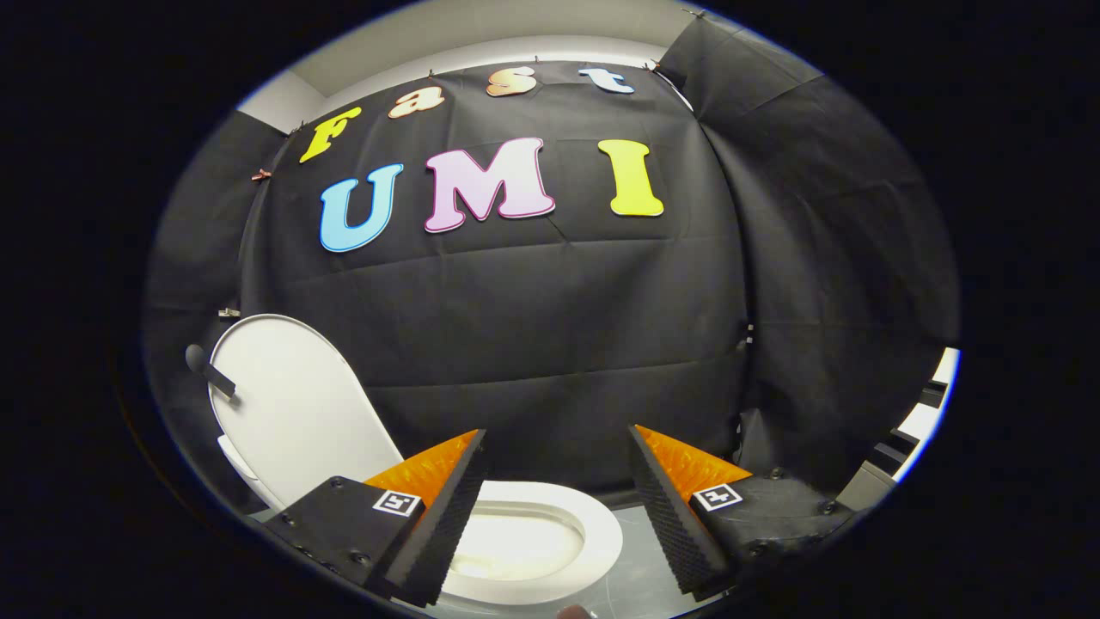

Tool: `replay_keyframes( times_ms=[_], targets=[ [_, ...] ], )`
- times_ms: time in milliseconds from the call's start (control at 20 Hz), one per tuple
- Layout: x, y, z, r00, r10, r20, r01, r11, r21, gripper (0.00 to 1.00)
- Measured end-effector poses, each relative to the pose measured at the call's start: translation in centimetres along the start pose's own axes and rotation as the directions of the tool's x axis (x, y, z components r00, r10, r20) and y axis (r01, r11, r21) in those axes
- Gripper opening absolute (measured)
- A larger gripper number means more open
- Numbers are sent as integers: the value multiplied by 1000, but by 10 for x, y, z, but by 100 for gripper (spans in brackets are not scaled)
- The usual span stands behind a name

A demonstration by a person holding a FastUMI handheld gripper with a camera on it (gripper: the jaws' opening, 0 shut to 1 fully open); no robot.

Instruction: Open the toilet lid.

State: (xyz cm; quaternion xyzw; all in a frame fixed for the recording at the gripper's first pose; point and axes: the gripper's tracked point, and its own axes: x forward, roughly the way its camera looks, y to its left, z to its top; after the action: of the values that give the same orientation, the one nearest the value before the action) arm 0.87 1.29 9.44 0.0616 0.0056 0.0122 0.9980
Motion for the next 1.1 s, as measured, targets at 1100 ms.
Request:
replay_keyframes(
  times_ms=[1100],
  targets=[
    [1,7,-9,1000,20,-20,-21,1000,-16,99]
  ],
)
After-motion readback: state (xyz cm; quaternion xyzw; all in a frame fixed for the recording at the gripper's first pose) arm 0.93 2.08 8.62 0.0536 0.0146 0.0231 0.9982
